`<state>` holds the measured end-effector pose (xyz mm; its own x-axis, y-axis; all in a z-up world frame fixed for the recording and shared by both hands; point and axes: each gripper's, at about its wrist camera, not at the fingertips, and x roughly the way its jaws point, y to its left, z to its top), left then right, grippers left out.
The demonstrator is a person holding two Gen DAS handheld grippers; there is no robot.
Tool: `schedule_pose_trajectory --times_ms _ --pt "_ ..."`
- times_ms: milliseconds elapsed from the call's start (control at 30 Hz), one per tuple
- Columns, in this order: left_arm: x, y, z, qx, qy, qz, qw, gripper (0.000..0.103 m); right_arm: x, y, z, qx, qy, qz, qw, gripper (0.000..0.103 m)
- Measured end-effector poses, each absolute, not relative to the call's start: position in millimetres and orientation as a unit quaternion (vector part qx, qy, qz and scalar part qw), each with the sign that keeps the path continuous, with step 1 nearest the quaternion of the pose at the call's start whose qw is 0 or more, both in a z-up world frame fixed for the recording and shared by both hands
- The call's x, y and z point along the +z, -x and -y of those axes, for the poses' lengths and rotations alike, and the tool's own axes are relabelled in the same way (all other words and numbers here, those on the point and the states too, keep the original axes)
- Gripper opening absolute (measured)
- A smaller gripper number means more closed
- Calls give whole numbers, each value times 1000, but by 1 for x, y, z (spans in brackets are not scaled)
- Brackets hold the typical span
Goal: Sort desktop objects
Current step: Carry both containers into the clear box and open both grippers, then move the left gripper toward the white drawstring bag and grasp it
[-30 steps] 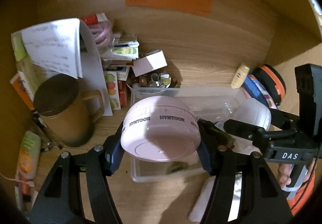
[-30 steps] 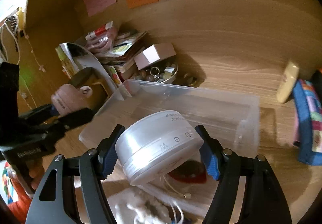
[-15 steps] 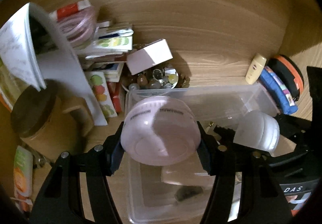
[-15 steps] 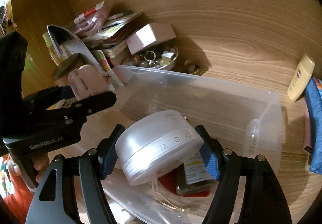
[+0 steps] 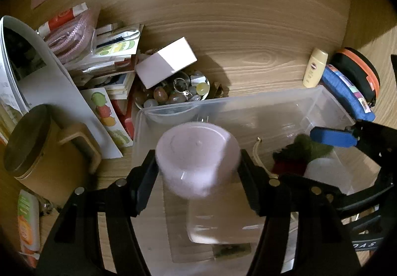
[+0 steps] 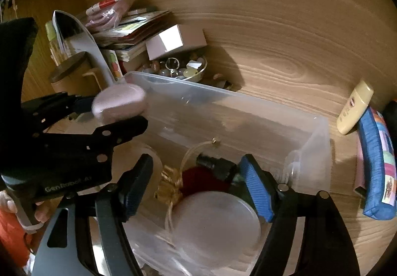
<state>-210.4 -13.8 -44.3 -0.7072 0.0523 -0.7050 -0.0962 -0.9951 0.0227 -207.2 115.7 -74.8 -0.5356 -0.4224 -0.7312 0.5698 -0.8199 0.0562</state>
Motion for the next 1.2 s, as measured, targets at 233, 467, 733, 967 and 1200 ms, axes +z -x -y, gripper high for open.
schedule_pose_trajectory --times_ms 233,467,733,967,1200 --pt "-46 206 13 926 373 -38 35 73 -71 208 -119 -873 -383 -92 287 78" --pt "-44 203 11 931 361 -38 32 74 -68 205 -120 -875 -373 -85 296 80" --pt "-33 194 15 943 332 -34 16 91 -59 198 -122 -875 -359 -79 315 82" --pt "-12 182 23 951 309 -8 23 97 -34 183 -127 -883 -328 -94 322 84" --pt "4 155 32 946 323 4 24 98 -2 143 -149 -898 -297 -88 312 94"
